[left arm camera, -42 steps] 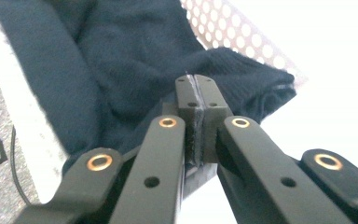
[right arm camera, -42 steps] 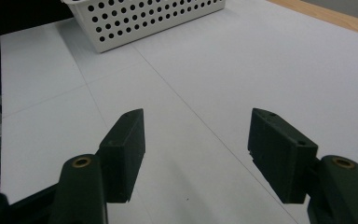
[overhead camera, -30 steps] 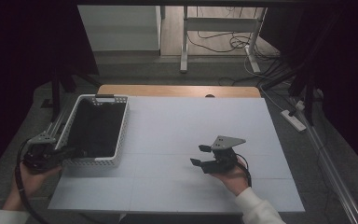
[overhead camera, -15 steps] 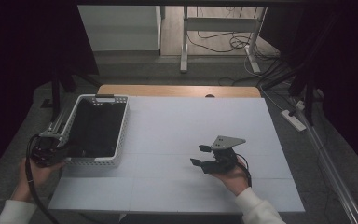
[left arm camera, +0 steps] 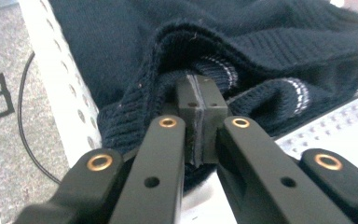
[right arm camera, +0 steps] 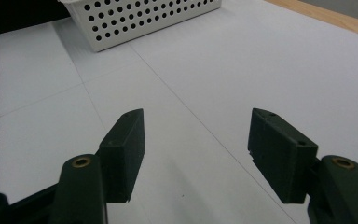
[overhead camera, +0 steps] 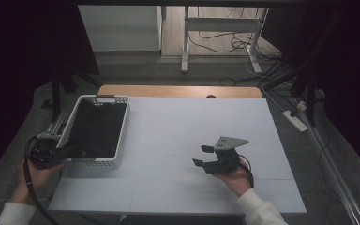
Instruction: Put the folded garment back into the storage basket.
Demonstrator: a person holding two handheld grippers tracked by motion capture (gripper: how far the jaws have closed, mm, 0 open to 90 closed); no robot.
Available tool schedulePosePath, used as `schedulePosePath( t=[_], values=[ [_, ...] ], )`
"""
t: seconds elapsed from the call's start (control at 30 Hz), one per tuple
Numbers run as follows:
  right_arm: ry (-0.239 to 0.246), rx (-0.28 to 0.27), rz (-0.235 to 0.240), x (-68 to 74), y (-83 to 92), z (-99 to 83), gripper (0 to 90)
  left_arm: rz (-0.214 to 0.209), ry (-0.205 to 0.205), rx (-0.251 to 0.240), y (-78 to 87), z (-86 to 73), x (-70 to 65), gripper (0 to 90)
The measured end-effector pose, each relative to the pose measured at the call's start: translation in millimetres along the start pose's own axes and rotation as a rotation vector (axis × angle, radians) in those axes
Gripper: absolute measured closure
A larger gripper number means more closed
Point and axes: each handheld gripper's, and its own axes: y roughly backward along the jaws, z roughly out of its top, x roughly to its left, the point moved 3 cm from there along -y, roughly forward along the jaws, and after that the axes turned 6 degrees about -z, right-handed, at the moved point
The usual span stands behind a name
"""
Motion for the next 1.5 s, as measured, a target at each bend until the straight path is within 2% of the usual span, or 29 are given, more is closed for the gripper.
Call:
schedulePosePath(
  t=[0.07, 0.27, 0.5, 0.63, 0.73, 0.83, 0.9, 1.07, 1.2, 1.5],
  values=[
    [-0.002, -0.001, -0.001, -0.6, 0.9, 0.2, 36.3, 0.001, -0.014, -0.023, 2.8, 3.3, -4.4, 88.5],
    [-0.003, -0.005, -0.002, -1.8, 2.2, -0.3, 36.3, -0.030, -0.054, -0.097, 8.3, 14.7, -21.8, 88.5],
    [-0.011, -0.005, -0.018, -8.1, 8.9, -4.4, 36.2, -0.075, -0.116, -0.167, 4.4, 29.6, -50.4, 88.4],
    [-0.014, -0.005, -0.027, -13.3, 14.6, -9.0, 36.2, -0.078, -0.131, -0.195, 0.0, 36.6, -61.1, 88.3],
    [-0.015, -0.006, -0.038, -17.5, 18.6, -11.3, 36.1, -0.095, -0.123, -0.202, -5.1, 40.4, -66.7, 80.2],
    [-0.009, -0.011, -0.043, -21.0, 23.3, -12.9, 35.9, -0.139, -0.105, -0.227, -9.4, 43.8, -74.7, 74.8],
    [-0.002, -0.010, -0.044, -23.0, 26.7, -15.1, 35.6, -0.153, -0.105, -0.232, -12.2, 45.7, -81.7, 59.2],
    [-0.003, -0.010, -0.051, -29.6, 35.5, -23.2, 35.1, -0.138, -0.124, -0.226, -18.2, 49.9, -101.9, 37.6],
    [-0.002, -0.012, -0.057, -34.4, 43.3, -29.1, 34.4, -0.146, -0.136, -0.219, -21.2, 49.2, -117.0, 29.6],
    [0.015, -0.007, -0.060, -37.1, 62.1, -44.9, 31.6, -0.162, -0.155, -0.196, -28.5, 32.0, -143.7, 23.2]
  ],
)
